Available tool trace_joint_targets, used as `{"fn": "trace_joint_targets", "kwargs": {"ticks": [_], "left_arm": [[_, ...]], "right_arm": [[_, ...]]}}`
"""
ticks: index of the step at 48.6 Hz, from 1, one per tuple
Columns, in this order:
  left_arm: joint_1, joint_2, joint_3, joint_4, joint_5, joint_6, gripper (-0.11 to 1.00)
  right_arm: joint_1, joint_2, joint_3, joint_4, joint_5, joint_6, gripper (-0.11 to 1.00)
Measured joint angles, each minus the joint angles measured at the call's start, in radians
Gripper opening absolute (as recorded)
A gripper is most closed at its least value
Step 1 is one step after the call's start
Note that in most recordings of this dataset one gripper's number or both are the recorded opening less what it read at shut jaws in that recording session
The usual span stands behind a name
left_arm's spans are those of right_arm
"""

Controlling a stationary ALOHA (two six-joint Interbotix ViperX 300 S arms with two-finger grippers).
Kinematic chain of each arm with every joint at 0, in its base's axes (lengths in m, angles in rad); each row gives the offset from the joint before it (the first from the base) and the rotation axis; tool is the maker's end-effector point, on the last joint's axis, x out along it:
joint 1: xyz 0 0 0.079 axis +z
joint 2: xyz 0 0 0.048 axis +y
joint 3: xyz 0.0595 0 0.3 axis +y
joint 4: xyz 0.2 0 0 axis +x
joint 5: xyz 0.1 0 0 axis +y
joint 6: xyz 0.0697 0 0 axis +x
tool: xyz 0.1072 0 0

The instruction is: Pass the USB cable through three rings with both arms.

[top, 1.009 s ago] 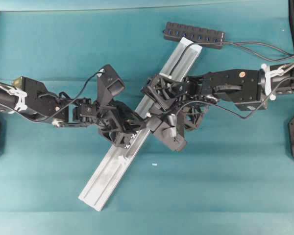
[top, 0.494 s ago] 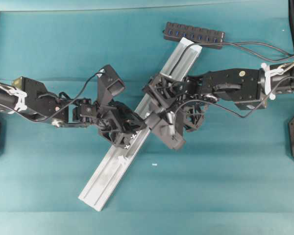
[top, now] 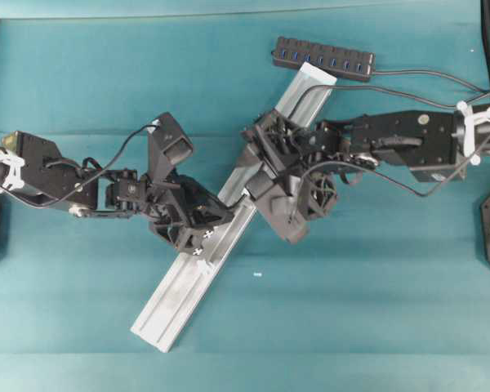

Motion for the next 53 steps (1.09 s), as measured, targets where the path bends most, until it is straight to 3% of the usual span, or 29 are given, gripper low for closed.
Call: {"fn": "trace_joint_targets", "kwargs": {"ticks": [14, 53], "left_arm": [[-0.021, -0.003, 0.008, 0.000, 0.000, -0.086, 0.11], [-0.044, -0.021, 0.028, 0.000, 0.000, -0.094, 0.11]], "right_arm": [[0.057, -0.002, 0.002, 0.000, -0.006, 0.000, 0.82], [0.092, 0.060, -0.020, 0.003, -0.075, 0.005, 0.80]]}}
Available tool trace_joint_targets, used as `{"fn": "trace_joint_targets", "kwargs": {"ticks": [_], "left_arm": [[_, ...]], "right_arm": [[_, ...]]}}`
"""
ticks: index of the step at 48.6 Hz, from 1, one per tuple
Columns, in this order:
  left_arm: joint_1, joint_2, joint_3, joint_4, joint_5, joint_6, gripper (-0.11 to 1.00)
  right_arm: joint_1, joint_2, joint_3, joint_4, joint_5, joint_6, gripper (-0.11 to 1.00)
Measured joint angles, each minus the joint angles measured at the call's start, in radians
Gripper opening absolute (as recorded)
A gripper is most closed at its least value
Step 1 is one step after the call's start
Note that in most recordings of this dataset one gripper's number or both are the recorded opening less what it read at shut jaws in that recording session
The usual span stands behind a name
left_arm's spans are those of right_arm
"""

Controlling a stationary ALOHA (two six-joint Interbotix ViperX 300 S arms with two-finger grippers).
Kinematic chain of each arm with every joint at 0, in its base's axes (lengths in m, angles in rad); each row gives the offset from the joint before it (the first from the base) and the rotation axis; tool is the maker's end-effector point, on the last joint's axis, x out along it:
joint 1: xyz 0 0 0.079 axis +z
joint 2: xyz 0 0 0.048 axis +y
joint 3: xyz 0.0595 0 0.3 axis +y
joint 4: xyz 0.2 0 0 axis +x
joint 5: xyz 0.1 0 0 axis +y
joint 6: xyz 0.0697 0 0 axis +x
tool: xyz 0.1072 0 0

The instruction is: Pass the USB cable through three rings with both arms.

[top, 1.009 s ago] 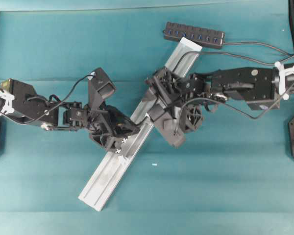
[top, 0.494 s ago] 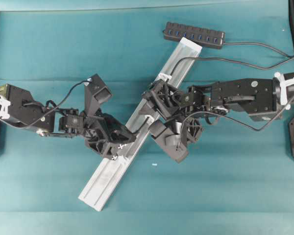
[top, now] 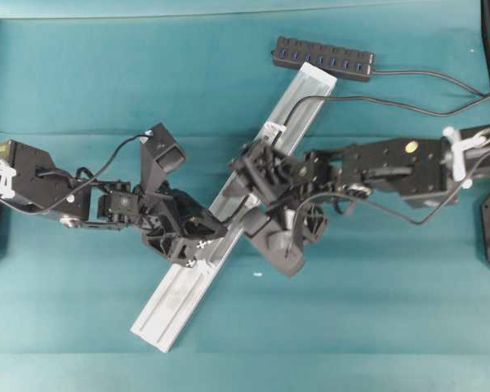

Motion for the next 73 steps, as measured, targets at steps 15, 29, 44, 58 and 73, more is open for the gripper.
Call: {"fn": "trace_joint_targets", "kwargs": {"ticks": [15, 29, 44, 58, 73], "left_arm": [[0.000, 0.000, 0.002, 0.000, 0.000, 0.002, 0.11], [0.002, -0.002, 0.000, 0.000, 0.021, 0.000, 0.11], [0.005, -0.006, -0.003, 0.000, 0.054, -0.002, 0.11], [0.014, -0.021, -0.003, 0.000, 0.049, -0.006, 0.14], [0.017, -0.058, 0.002, 0.000, 0.046, -0.005, 0.93]], "right_arm": [[0.002, 0.031, -0.018, -0.012, 0.002, 0.000, 0.54], [-0.012, 0.049, -0.044, -0.037, 0.058, -0.002, 0.10], [-0.012, 0.075, -0.094, -0.038, 0.121, -0.002, 0.10], [-0.012, 0.074, -0.097, -0.041, 0.130, -0.002, 0.10], [-0.011, 0.074, -0.097, -0.057, 0.144, -0.002, 0.10]]}}
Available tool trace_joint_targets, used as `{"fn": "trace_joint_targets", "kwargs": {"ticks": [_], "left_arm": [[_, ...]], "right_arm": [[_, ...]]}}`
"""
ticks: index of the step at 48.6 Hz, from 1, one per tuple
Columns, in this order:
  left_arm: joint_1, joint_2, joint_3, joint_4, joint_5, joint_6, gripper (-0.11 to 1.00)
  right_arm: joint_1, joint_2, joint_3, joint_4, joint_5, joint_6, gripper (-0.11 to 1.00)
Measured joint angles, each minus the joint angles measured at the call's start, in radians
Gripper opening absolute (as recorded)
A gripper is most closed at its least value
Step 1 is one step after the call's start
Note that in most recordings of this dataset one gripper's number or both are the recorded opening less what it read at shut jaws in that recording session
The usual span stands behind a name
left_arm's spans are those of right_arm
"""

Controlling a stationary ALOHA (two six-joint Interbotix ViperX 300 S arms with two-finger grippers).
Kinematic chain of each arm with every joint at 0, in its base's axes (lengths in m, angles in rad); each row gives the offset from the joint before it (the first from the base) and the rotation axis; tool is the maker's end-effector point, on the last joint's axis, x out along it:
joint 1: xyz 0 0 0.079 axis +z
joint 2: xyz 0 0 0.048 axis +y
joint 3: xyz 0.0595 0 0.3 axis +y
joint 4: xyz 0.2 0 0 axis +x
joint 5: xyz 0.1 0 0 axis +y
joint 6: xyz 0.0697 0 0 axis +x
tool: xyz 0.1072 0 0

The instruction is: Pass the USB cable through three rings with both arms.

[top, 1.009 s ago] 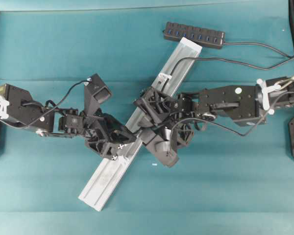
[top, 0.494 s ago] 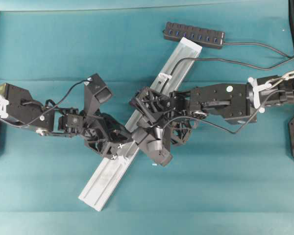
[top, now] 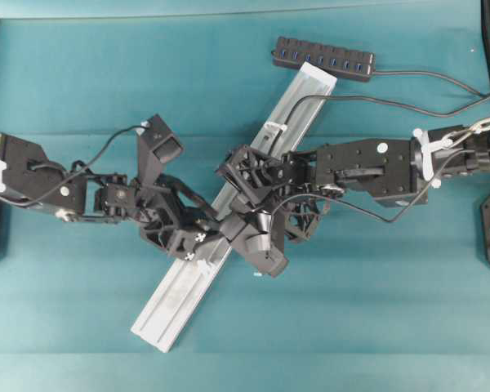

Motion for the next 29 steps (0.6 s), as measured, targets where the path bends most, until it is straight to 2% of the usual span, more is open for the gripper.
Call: {"fn": "trace_joint_targets", "kwargs": {"ticks": [3, 12, 29], "left_arm": [[-0.002, -0.014, 0.005, 0.000, 0.005, 0.000, 0.98], [-0.002, -0.084, 0.046, 0.000, 0.020, 0.000, 0.96], [-0.003, -0.296, 0.169, 0.000, 0.127, 0.008, 0.96]], "right_arm": [[-0.002, 0.002, 0.000, 0.000, 0.000, 0.000, 0.10], [0.000, 0.002, 0.000, 0.000, 0.000, -0.002, 0.10], [0.021, 0.002, -0.002, 0.000, -0.002, -0.078, 0.10]]}}
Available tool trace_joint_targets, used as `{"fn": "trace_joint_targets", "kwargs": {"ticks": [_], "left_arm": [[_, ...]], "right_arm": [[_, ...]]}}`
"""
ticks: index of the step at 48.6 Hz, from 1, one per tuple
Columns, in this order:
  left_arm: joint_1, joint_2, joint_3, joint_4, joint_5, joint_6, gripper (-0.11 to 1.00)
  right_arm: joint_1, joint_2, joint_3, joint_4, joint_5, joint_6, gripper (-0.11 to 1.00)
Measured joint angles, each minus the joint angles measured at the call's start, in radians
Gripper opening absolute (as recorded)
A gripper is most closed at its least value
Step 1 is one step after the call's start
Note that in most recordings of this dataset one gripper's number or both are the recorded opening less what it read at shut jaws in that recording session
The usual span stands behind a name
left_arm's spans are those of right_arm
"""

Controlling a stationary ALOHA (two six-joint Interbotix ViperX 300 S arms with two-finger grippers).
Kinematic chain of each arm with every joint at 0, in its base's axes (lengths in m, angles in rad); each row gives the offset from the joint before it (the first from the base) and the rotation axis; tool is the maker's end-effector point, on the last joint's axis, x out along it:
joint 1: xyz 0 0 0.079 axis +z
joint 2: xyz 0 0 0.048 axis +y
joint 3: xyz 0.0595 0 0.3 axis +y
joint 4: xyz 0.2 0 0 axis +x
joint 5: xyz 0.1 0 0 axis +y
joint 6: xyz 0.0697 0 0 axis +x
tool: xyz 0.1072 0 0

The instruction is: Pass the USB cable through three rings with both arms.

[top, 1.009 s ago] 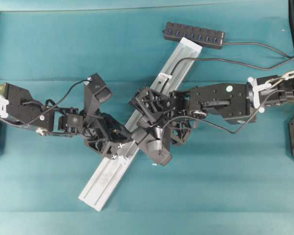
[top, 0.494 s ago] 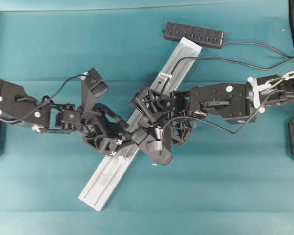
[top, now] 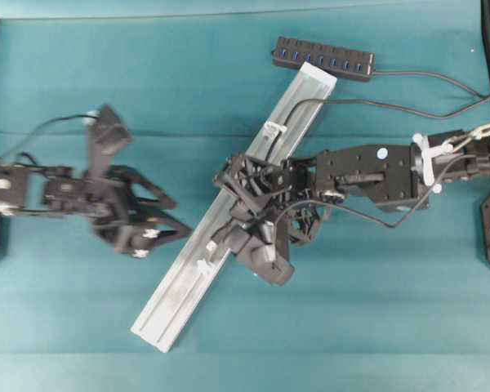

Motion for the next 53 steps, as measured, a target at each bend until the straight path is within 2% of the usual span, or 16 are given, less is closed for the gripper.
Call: {"fn": "trace_joint_targets", "kwargs": {"ticks": [22, 53], "left_arm": [[-0.002, -0.241, 0.101, 0.000, 0.120, 0.006, 0.96], [-0.002, -0.265, 0.106, 0.000, 0.147, 0.003, 0.96]], "right_arm": [[0.020, -0.002, 0.000, -0.002, -0.015, -0.005, 0.10], [0.037, 0.003, -0.017, 0.000, -0.025, -0.006, 0.10]]}}
